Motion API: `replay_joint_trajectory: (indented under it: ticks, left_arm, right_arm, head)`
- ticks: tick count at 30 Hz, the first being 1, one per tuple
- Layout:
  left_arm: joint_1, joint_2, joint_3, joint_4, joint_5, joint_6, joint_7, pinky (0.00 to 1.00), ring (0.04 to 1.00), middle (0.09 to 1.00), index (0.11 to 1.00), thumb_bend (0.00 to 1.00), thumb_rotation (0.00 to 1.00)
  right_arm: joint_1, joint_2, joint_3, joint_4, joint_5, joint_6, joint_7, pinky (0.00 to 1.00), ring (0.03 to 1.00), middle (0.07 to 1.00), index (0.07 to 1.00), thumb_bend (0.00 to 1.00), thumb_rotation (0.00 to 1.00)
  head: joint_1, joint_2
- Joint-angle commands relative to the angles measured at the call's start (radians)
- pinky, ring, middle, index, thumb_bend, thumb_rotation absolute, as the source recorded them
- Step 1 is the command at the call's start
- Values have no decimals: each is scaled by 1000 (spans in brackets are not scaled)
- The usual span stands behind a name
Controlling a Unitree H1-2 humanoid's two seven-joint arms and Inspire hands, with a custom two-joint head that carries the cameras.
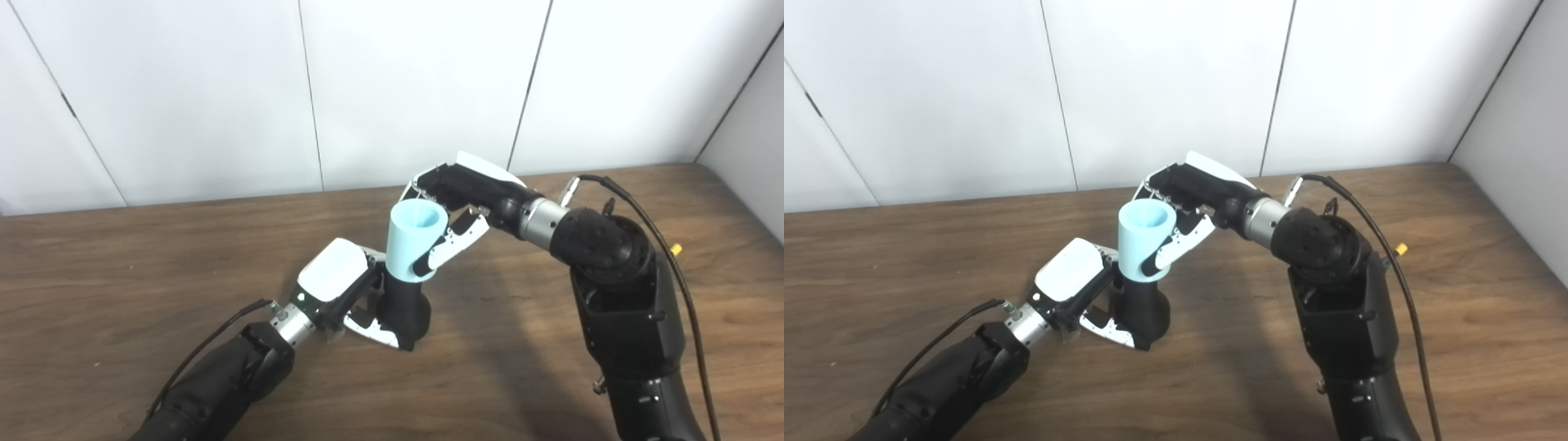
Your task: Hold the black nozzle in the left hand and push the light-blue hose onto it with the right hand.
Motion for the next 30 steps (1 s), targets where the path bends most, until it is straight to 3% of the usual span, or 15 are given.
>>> replay_joint_trajectory:
  ticks: [1, 18, 30]
  left_arm:
    - [211, 1, -82, 96, 67, 44, -120, 323, 383, 430, 520, 499, 0]
    - [218, -7, -80, 81, 69, 50, -141, 326, 390, 433, 522, 500, 0]
    - [223, -11, -74, 81, 67, 51, -143, 317, 391, 427, 522, 499, 0]
  right_arm:
    - [-24, -29, 25, -29, 40, -6, -24, 311, 399, 475, 533, 516, 0]
    - [-66, -43, 113, 18, 85, -12, -175, 354, 426, 483, 491, 521, 0]
    - [-85, -89, 179, 44, 92, -33, -213, 332, 416, 483, 510, 519, 0]
  head:
    - [0, 4]
    - [8, 24]
    - [12, 30]
